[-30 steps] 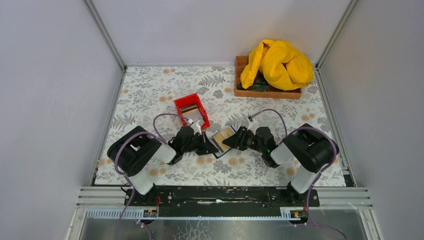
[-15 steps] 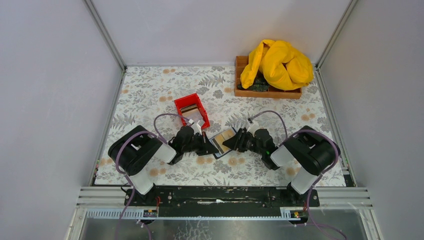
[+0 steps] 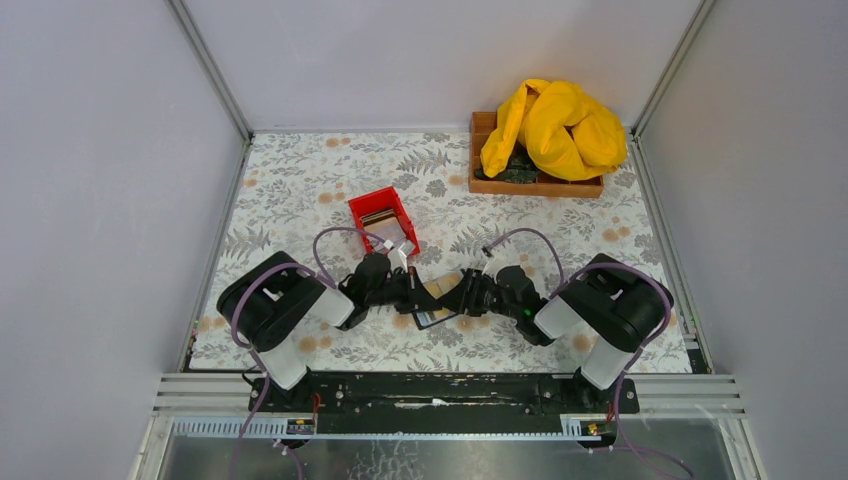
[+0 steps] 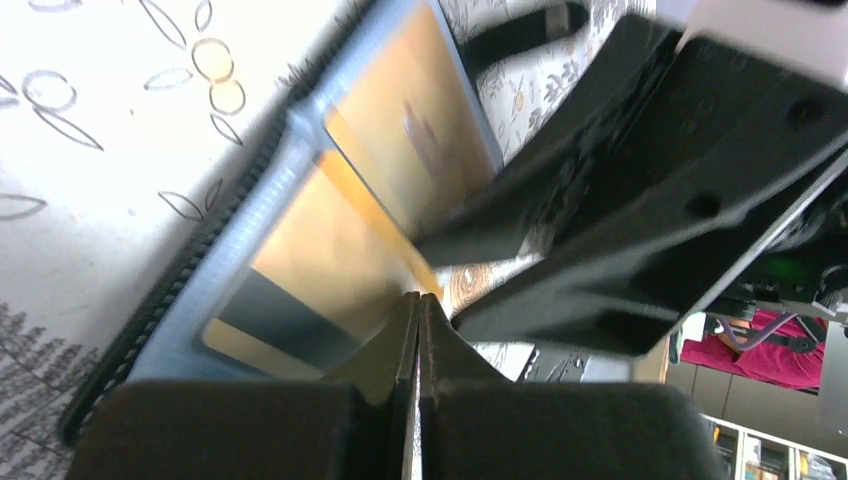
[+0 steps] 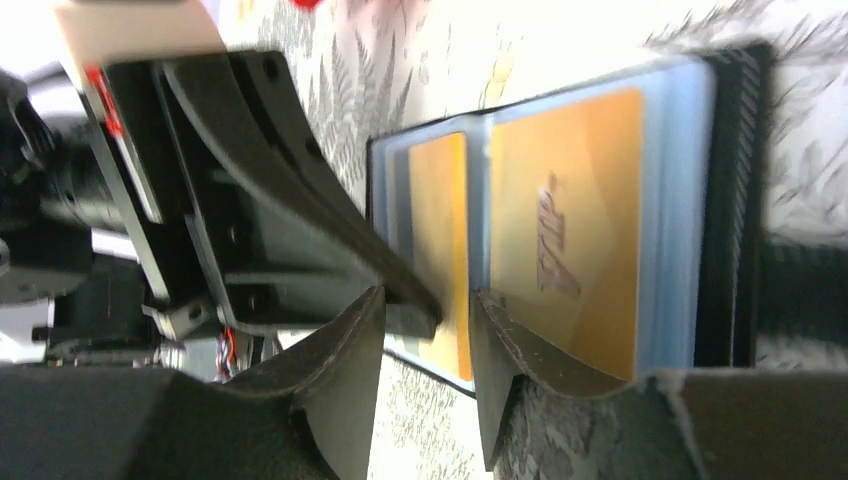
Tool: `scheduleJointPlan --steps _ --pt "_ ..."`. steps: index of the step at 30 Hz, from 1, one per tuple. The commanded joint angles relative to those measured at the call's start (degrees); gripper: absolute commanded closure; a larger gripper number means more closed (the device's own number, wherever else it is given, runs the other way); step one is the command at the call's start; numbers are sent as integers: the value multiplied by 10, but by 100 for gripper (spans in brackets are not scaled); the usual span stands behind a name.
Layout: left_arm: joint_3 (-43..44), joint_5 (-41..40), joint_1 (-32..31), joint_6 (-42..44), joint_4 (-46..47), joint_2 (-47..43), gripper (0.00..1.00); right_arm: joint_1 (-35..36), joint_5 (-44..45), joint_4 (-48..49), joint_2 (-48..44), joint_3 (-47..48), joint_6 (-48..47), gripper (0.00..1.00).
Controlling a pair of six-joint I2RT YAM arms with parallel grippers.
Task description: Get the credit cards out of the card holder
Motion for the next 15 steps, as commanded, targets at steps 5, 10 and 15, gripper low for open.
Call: scheduleJointPlan --steps 5,10,15 --pt "-4 -61 5 11 -6 -21 100 32 -68 -42 -34 -1 -14 57" --pt "0 -94 5 42 -101 -104 100 32 -67 -9 -6 -1 0 58" --pt "9 -113 5 61 -165 -155 100 30 -71 17 12 -1 12 59"
